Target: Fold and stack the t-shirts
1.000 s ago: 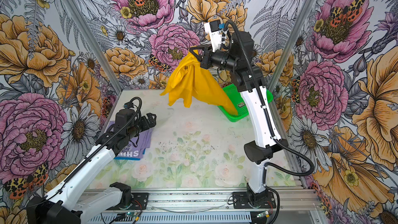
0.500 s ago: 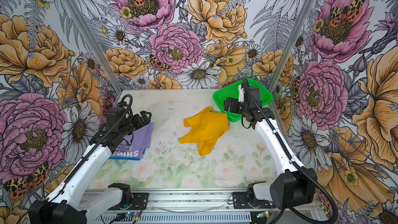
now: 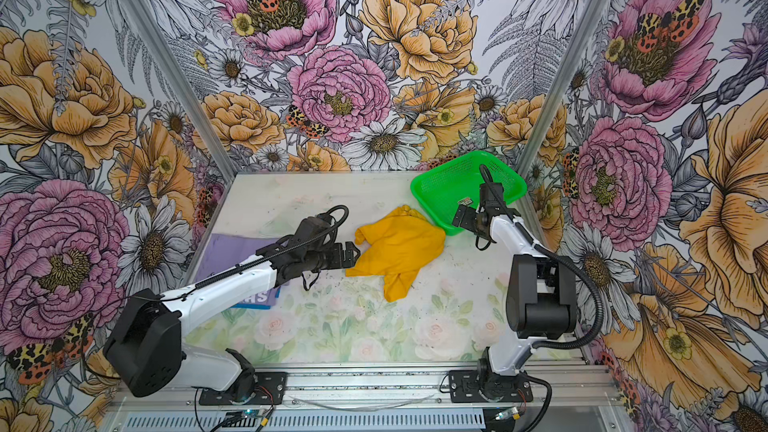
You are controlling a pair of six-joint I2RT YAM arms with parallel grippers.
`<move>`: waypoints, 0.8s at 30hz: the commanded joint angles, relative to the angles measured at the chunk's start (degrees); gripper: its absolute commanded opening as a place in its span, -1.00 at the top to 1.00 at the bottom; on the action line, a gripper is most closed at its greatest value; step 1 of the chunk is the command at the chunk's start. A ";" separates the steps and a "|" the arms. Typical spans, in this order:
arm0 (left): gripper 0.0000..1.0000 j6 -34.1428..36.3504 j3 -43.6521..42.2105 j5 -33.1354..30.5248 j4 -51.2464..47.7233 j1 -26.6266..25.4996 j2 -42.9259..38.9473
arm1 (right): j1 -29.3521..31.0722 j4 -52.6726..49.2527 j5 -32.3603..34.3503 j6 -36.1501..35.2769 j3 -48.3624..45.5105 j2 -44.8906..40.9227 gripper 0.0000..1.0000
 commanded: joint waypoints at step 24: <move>-0.74 -2.10 -5.82 -2.36 6.50 -3.33 8.52 | 7.10 7.13 -6.40 -0.60 2.03 -4.91 -0.99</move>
